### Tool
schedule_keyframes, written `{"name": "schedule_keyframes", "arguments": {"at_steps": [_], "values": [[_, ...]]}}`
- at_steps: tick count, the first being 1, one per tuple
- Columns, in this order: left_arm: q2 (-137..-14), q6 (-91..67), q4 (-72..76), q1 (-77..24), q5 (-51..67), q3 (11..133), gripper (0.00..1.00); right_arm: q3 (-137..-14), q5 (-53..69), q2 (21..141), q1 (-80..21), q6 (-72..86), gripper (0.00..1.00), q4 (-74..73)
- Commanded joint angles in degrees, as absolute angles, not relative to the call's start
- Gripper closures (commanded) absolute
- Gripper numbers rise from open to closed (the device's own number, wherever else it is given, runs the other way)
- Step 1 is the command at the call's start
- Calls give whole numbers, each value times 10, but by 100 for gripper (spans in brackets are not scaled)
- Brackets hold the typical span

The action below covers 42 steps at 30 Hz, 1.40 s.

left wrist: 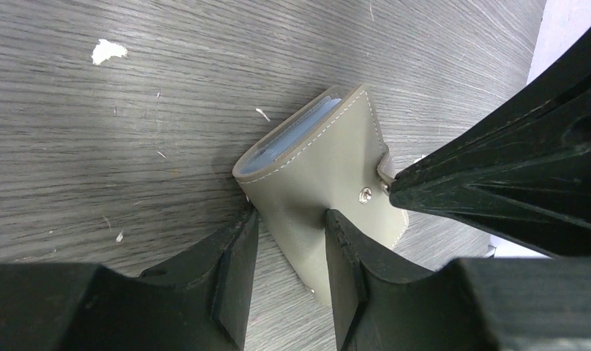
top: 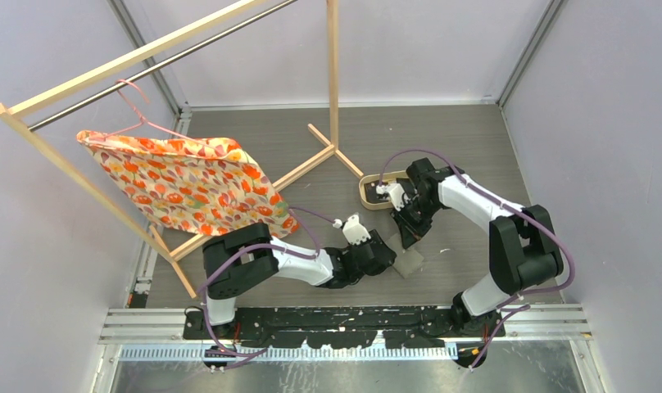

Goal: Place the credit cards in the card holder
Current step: Close the card holder at the center of the board.

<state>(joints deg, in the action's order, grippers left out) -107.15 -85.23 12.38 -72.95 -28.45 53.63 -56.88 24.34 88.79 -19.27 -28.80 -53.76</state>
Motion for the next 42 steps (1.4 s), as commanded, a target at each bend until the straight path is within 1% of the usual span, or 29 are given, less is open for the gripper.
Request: {"name": "schedule_keyframes", "arguments": {"at_steps": [1,21,42], "values": [[-1076,-840,104,-723,-288,541,59,-586,279,893,-203,-297,99,-558],[-1078,-824,130,-722,-278,542,60,-584,273,910,-219,-296,99,-560],[-1071,-806,168,-723,-272,530,61,-568,224,930,-268,-274,99,-535]]}}
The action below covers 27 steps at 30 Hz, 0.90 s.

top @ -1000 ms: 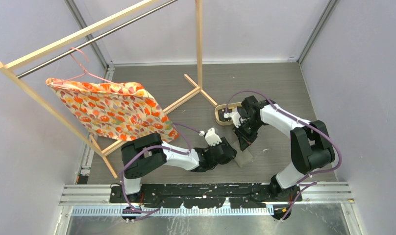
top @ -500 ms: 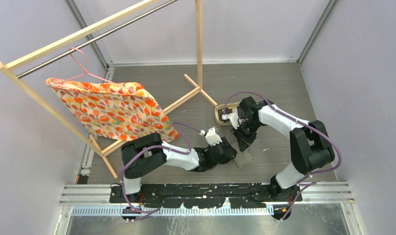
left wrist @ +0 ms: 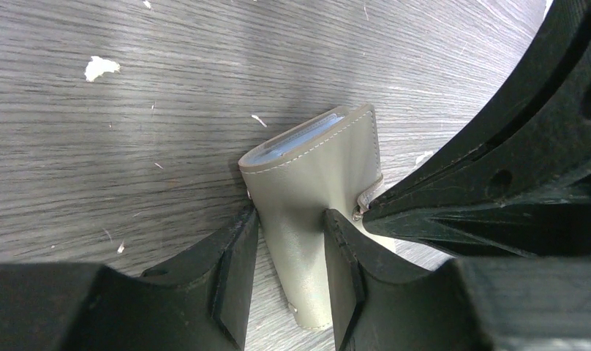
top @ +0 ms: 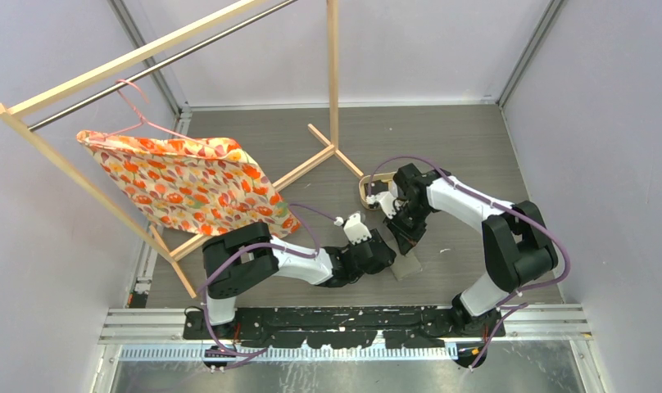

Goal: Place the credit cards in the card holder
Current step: Close the card holder at the center of the board.

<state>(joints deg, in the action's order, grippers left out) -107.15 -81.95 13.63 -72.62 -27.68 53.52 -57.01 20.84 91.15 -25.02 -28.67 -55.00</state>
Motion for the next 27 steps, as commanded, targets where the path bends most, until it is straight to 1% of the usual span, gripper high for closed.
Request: {"name": "schedule_keyframes", "arguments": {"at_steps": [1,11,27], "values": [[-1071,-806,169,-723,-272,529,61,-568,223,932,-270,-273,99,-535],[-1069,-802,186,-723,-272,521,61,-563,207,955,-295,-263,99,-531],[-1055,-800,204,-722,-276,501,63,-543,141,994,-321,-232,99,-512]]}}
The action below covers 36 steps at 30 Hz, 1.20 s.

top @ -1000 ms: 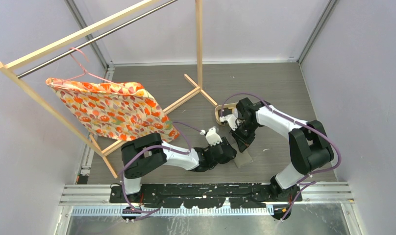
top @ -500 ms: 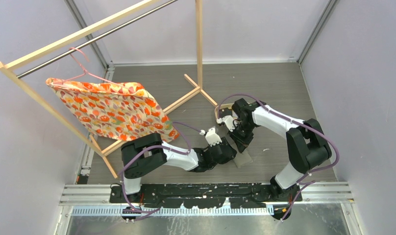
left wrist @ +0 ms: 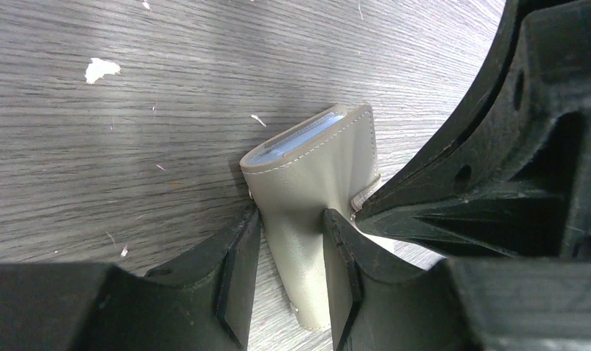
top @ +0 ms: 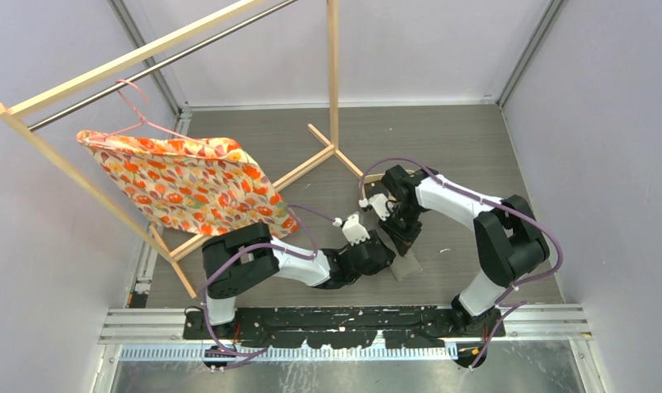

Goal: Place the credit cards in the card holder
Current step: Close the card holder at the center of the board.

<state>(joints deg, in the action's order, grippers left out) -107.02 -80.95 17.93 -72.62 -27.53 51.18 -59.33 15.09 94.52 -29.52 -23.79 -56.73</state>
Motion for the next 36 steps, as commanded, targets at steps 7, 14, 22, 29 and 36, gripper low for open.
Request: {"name": "schedule_keyframes", "arguments": {"at_steps": [7,14,22,29,36], "values": [[-1046,-792,216,-722,-275,489,62,-536,123,1007,-331,-229,99,-510],[-1038,-779,245,-722,-270,473,62,-523,97,1004,-339,-223,99,-496],[-1025,-749,276,-722,-254,459,62,-512,77,995,-356,-218,99,-486],[-1006,-705,333,-723,-216,427,62,-509,58,995,-381,-216,99,-481],[-986,-667,379,-722,-181,398,62,-516,60,998,-384,-214,92,-486]]}}
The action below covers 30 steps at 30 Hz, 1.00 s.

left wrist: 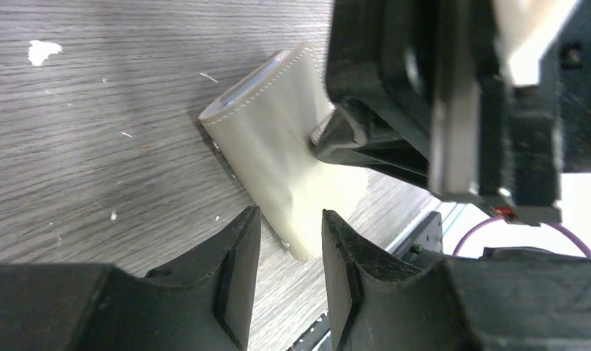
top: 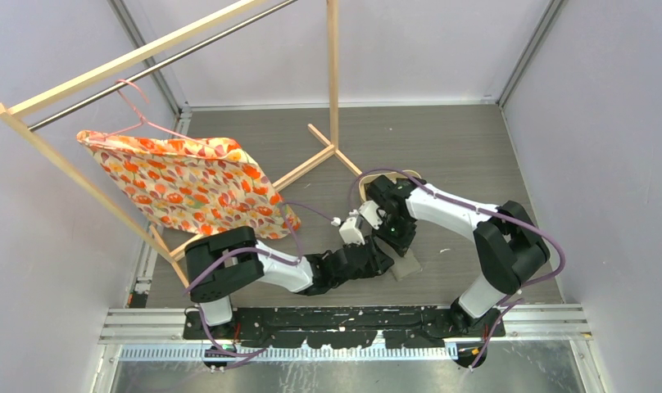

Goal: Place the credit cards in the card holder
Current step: Close the card holder at the center of the board.

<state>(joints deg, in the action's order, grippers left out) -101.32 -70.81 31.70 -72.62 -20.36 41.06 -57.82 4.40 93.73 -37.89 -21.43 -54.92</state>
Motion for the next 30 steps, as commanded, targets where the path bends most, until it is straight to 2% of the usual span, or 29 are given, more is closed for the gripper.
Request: {"name": "schedule_keyframes", "arguments": {"at_steps": [1,7,17,26,30], "values": [[-984,-659,382,-723,-176,397,62,-519,60,995,-384,-215,90,-487],[-974,-609,385,-725,-138,394,62,-535,97,957,-368,-224,76,-498],[-914,-521,360,-742,-152,369,61,-563,201,866,-311,-250,61,-527],[-901,-480,334,-745,-140,383,60,-587,291,805,-226,-314,60,-590],[-891,-461,288,-745,-139,405,59,-591,290,799,-190,-323,67,-601]]}}
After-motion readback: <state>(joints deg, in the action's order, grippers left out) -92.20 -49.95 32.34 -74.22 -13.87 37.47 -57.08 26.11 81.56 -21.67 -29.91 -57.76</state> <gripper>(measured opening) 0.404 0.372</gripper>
